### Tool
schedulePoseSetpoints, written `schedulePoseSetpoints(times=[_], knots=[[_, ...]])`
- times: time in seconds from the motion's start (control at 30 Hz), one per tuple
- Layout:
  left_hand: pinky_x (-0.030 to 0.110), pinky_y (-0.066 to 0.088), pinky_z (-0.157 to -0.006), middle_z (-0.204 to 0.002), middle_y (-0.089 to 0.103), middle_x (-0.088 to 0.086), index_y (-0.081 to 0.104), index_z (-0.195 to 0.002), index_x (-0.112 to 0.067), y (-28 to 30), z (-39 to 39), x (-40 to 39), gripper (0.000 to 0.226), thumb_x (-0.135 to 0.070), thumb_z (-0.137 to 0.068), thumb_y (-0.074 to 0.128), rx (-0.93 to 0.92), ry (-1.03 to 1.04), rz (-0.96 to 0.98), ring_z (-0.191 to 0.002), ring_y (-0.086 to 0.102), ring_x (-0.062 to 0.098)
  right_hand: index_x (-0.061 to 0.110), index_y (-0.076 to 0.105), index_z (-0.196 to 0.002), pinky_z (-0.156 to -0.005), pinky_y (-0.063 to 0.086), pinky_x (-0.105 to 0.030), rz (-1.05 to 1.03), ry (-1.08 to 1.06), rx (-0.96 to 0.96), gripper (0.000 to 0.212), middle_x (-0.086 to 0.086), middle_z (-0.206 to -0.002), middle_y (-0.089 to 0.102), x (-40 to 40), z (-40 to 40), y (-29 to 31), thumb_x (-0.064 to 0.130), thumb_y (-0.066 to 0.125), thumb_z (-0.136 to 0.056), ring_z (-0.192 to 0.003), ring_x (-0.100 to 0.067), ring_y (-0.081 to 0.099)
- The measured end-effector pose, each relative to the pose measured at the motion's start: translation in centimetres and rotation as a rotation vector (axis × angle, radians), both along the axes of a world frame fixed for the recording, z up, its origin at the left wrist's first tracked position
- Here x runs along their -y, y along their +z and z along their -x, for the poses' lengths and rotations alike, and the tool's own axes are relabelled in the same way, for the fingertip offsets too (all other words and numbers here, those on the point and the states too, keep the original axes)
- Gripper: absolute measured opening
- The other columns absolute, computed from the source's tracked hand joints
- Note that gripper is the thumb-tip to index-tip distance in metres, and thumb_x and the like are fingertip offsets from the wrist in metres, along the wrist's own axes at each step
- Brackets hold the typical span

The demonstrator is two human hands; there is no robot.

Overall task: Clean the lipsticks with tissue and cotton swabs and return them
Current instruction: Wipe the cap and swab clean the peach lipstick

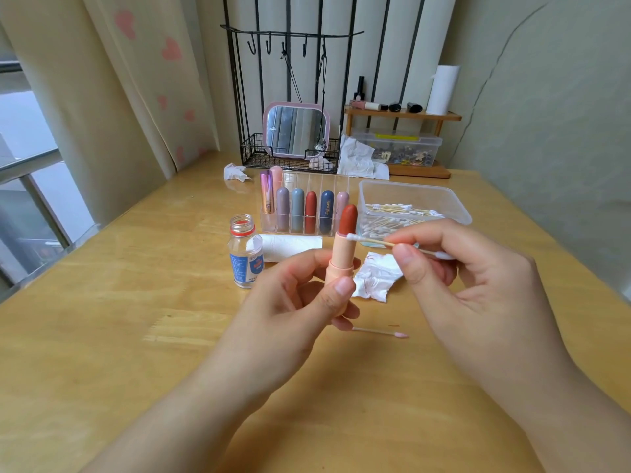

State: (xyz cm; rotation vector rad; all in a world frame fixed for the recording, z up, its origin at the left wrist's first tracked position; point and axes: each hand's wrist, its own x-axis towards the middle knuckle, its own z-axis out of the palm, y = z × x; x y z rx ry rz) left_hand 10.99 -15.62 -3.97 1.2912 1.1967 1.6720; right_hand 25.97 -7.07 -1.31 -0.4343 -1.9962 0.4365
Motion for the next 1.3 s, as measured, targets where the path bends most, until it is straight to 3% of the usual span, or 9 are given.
schedulePoseSetpoints(times=[0.47, 0.87, 1.3], knots=[[0.022, 0.051, -0.064, -0.074, 0.065, -0.004, 0.067, -0.097, -0.016, 0.05, -0.06, 0.04, 0.020, -0.024, -0.080, 0.060, 0.019, -0.011, 0.005, -0.068, 0.063, 0.014, 0.031, 0.063, -0.083, -0.054, 0.035, -0.009, 0.083, 0.047, -0.023, 0.009, 0.003, -0.066, 0.052, -0.18, 0.02, 0.00, 0.031, 0.055, -0.086, -0.054, -0.002, 0.044], [0.021, 0.050, -0.063, -0.074, 0.065, -0.001, 0.067, -0.095, -0.016, 0.10, -0.06, 0.09, 0.019, -0.023, -0.079, 0.060, 0.036, -0.017, 0.011, -0.068, 0.063, 0.016, 0.029, 0.065, -0.084, -0.044, 0.038, -0.025, 0.171, 0.055, -0.044, 0.012, 0.017, -0.053, 0.044, -0.43, 0.20, -0.06, 0.035, 0.055, -0.085, -0.046, -0.007, 0.041], [0.023, 0.051, -0.063, -0.074, 0.062, 0.000, 0.068, -0.097, -0.014, 0.13, -0.13, 0.07, 0.021, -0.022, -0.079, 0.060, 0.046, -0.026, 0.011, -0.068, 0.062, 0.015, 0.029, 0.066, -0.081, -0.045, 0.034, -0.013, 0.267, 0.085, -0.062, 0.010, 0.006, -0.050, 0.044, -0.37, 0.27, -0.23, 0.023, 0.059, -0.085, -0.043, -0.005, 0.038]])
